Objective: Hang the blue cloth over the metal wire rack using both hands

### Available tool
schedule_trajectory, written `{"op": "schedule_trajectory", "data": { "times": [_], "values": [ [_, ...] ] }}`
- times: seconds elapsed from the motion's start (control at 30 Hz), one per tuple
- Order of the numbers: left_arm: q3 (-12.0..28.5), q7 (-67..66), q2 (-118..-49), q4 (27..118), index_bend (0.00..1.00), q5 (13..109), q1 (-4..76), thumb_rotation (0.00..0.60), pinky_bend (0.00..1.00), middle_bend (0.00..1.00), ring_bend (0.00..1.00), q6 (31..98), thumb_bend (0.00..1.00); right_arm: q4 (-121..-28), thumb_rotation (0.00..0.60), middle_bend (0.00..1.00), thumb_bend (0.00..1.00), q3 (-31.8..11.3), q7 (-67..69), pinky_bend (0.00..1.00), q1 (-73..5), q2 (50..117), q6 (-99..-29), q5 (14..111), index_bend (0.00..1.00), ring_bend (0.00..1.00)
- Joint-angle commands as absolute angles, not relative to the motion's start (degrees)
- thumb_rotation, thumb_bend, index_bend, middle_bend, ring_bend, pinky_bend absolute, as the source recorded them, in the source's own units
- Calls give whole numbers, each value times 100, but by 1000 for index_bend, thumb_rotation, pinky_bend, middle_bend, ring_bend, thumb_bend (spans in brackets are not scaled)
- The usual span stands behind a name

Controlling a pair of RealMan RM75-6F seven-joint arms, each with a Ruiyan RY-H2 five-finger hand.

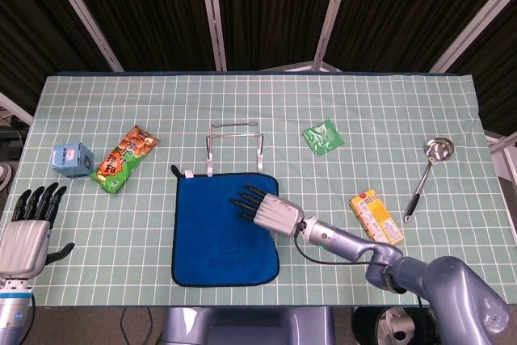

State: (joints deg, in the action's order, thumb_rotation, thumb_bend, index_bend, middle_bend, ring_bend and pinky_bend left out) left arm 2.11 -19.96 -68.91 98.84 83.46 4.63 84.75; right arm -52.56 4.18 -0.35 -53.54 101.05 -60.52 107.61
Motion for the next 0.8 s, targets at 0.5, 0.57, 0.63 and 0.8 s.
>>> {"op": "schedule_trajectory", "data": {
  "times": [0.5, 0.57, 0.63, 0.8],
  "values": [
    [196, -2021, -6919, 9855, 0, 8324, 487, 600, 0, 0, 0, 8450, 0, -5118, 600, 10, 634, 466, 182, 0, -5314, 10238, -6329, 10656, 614, 0],
    [196, -2019, -6925, 9845, 0, 8319, 493, 600, 0, 0, 0, 8440, 0, -5124, 600, 10, 634, 469, 178, 0, -5312, 10239, -6346, 10647, 614, 0],
    [195, -2020, -6934, 9830, 0, 8316, 507, 600, 0, 0, 0, 8418, 0, -5135, 600, 10, 633, 471, 179, 0, -5312, 10236, -6357, 10636, 616, 0],
    [172, -1890, -7020, 9624, 0, 8510, 705, 600, 0, 0, 0, 8175, 0, -5160, 600, 11, 633, 467, 180, 0, -5321, 10227, -6364, 10609, 618, 0]
  ]
}}
